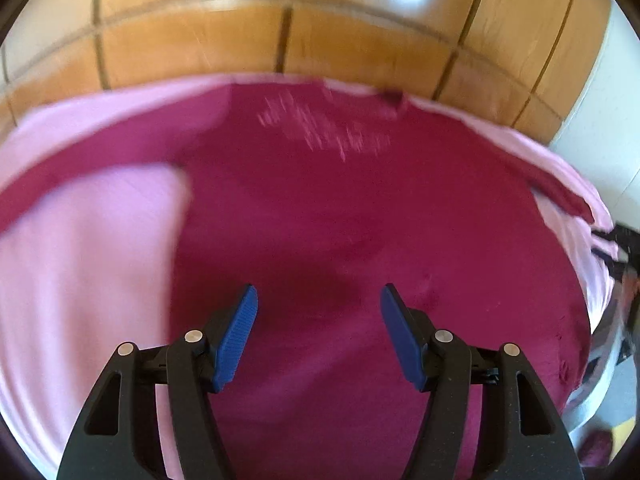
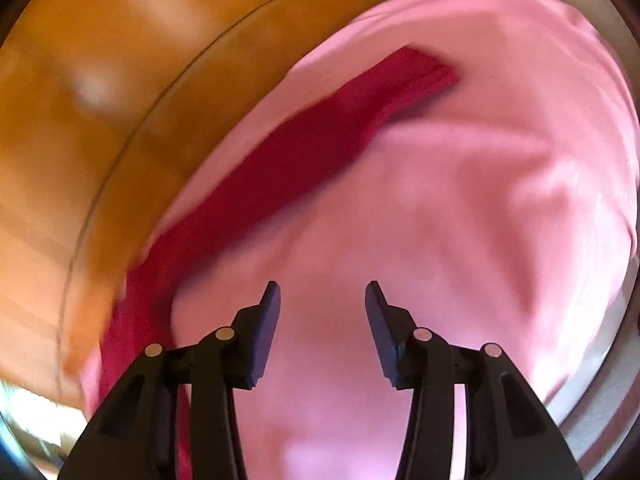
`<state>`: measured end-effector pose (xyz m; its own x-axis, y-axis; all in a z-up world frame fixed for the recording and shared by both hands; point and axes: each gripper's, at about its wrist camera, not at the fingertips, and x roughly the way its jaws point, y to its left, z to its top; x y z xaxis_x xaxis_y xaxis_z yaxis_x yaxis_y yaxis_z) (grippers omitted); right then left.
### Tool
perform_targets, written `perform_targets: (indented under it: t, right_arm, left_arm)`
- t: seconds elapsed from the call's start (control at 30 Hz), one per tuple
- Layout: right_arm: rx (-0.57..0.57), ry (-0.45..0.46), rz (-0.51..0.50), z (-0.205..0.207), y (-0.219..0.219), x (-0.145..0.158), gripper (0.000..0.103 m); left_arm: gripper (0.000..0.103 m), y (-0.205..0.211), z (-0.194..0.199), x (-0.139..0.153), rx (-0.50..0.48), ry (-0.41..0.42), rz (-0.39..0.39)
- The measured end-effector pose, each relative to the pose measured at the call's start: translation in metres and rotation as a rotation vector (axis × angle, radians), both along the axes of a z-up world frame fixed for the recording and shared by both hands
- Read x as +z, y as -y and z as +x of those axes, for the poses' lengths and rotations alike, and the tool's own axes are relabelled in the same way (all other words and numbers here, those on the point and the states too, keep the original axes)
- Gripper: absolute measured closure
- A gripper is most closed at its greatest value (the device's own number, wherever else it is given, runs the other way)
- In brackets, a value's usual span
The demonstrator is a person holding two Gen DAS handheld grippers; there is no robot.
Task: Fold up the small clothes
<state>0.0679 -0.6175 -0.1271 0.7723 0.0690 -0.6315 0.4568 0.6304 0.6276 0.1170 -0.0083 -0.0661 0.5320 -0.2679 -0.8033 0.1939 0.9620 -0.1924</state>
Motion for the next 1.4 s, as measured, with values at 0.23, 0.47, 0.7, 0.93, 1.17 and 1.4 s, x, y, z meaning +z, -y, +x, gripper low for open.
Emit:
perform_targets:
  t: [0.23,0.47,0.7,0.93,1.17,1.4]
  right_arm:
    - [-0.199,0.029,0.112,0.043,0.066,-0.007,0.062]
    - [-0.198,-0.093,0.018,0.087,0.081,-0.017,0.082]
    - [-0.053,-0.088,-0.237,0.102,0.027,0.034,0.097]
    - [0.169,0.033,-0.292,0.128,-0.073,0.071,0.097]
    - [0.449,0.085,-0.332,0.163,-0.214,0.081,0.097]
    - [0.661,0.072,-0.326,0.185,-0.336,0.063,0.097]
  left_arm:
    - [0.025,0.012,0.0,-0.009,-0.035,0.037,0.074]
    - [0.004,0.021,0.003,-0.018,-0.048,0.071,0.091]
    - [0.004,0.022,0.001,-0.021,-0.042,0.089,0.083]
    - [0.004,0.02,0.002,-0.021,-0.045,0.091,0.07]
    - [0.004,0.017,0.001,-0.019,-0.052,0.092,0.045]
    - [0.004,0.017,0.0,-0.018,-0.071,0.085,0.053]
